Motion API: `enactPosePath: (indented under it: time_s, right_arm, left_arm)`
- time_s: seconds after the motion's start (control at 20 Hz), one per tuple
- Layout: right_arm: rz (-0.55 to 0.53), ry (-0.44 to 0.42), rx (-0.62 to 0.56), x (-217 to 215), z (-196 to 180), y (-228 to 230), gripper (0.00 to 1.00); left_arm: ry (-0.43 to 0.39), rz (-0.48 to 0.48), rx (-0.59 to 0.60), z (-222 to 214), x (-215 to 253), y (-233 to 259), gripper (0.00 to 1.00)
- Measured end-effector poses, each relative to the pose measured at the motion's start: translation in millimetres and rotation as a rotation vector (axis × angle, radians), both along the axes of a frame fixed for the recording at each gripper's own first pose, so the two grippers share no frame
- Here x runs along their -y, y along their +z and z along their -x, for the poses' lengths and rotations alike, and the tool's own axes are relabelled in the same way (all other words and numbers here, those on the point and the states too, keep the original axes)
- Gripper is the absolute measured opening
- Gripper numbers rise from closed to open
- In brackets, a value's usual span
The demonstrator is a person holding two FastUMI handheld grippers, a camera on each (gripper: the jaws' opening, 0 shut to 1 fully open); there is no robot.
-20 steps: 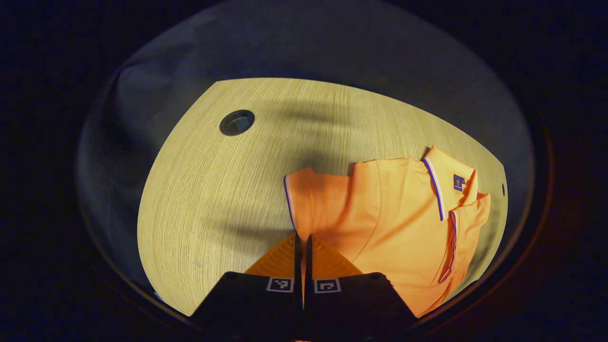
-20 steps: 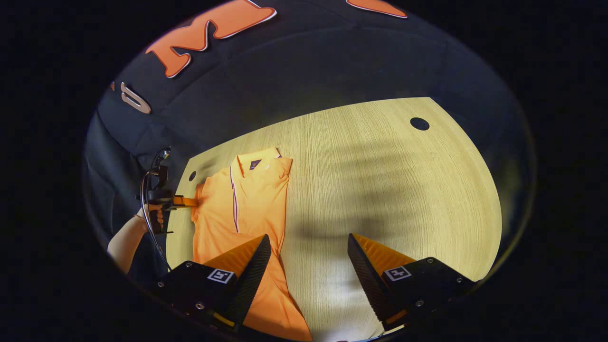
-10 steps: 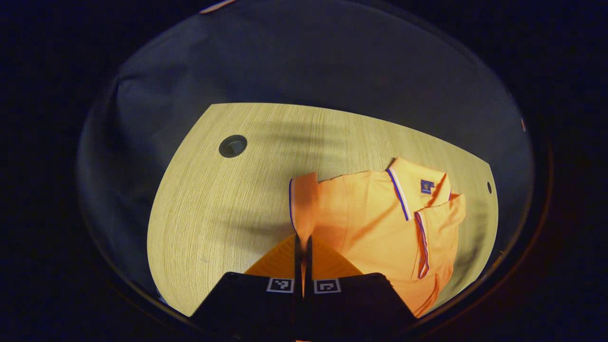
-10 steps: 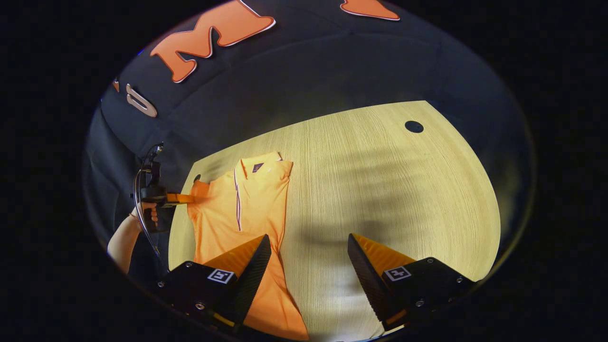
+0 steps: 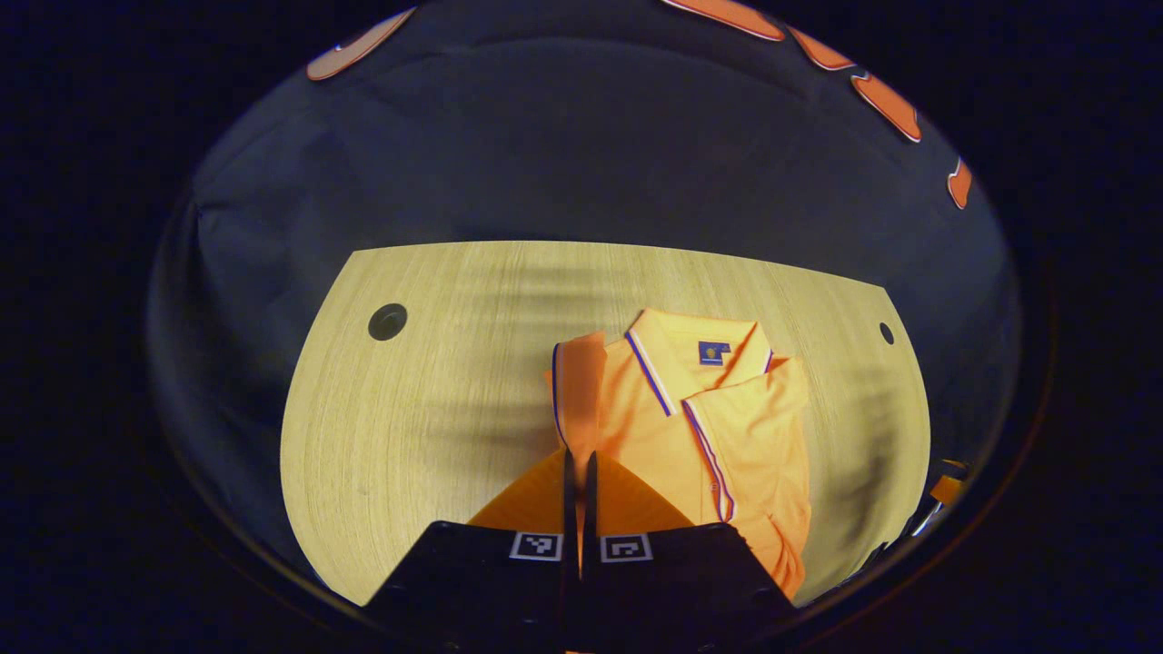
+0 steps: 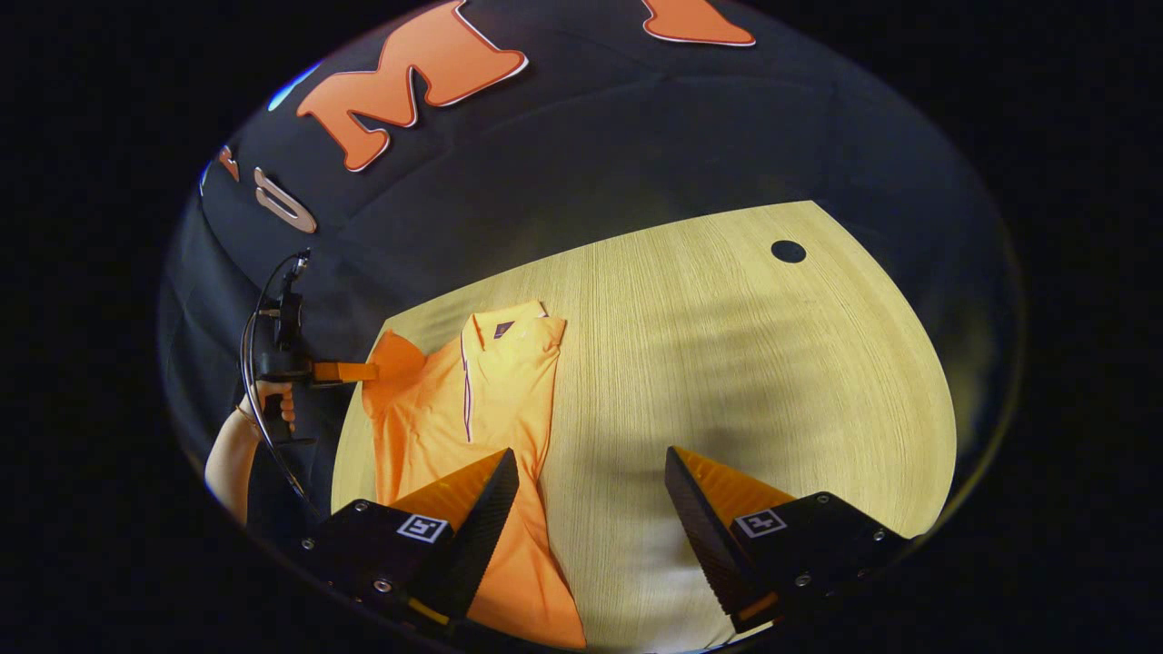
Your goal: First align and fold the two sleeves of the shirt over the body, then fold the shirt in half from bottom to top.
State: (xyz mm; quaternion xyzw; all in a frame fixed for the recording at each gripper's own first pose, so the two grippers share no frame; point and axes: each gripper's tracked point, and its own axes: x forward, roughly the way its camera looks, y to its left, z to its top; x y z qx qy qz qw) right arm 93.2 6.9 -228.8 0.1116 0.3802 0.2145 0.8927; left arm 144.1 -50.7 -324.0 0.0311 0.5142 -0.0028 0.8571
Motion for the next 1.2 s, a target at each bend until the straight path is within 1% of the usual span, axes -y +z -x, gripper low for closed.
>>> enactPosePath:
  time_s: [0.25, 0.35, 0.4, 0.6, 0.65, 0.7, 0.75, 0.85, 0.95, 1.1, 1.15, 1.2]
  right_arm:
    - [-0.007, -0.009, 0.001, 14, 8, -2, 0.99]
    - [-0.009, -0.011, -0.003, 18, 13, -5, 0.99]
    - [-0.009, -0.013, -0.006, 19, 14, -7, 0.99]
    - [-0.006, -0.023, -0.019, 30, 21, -12, 0.99]
    - [-0.005, -0.025, -0.021, 31, 23, -14, 0.99]
    - [-0.005, -0.026, -0.022, 32, 24, -14, 0.99]
    - [-0.005, -0.028, -0.022, 34, 25, -15, 0.99]
    - [-0.004, -0.032, -0.024, 35, 25, -16, 0.99]
    - [0.000, -0.031, -0.028, 35, 28, -18, 0.99]
    - [0.010, -0.014, -0.030, 27, 32, -19, 0.99]
    - [0.017, -0.009, -0.033, 23, 36, -20, 0.98]
    - [0.026, -0.001, -0.033, 18, 38, -21, 0.98]
  left_arm:
    - [-0.055, -0.041, -0.052, 13, 40, -25, 0.01]
    - [-0.063, -0.052, -0.079, 20, 53, -39, 0.01]
    - [-0.067, -0.041, -0.093, 24, 62, -47, 0.01]
    - [-0.096, 0.009, -0.140, 38, 98, -71, 0.08]
    - [-0.105, 0.014, -0.147, 42, 105, -75, 0.08]
    - [-0.114, 0.029, -0.151, 43, 112, -76, 0.11]
    - [-0.120, 0.048, -0.157, 43, 120, -79, 0.12]
    - [-0.133, 0.129, -0.179, 53, 138, -81, 0.32]
    - [-0.128, 0.178, -0.191, 61, 145, -81, 0.29]
    - [-0.133, 0.228, -0.172, 73, 147, -72, 1.00]
    - [-0.139, 0.223, -0.164, 79, 141, -67, 0.96]
    - [-0.145, 0.209, -0.155, 84, 134, -63, 0.98]
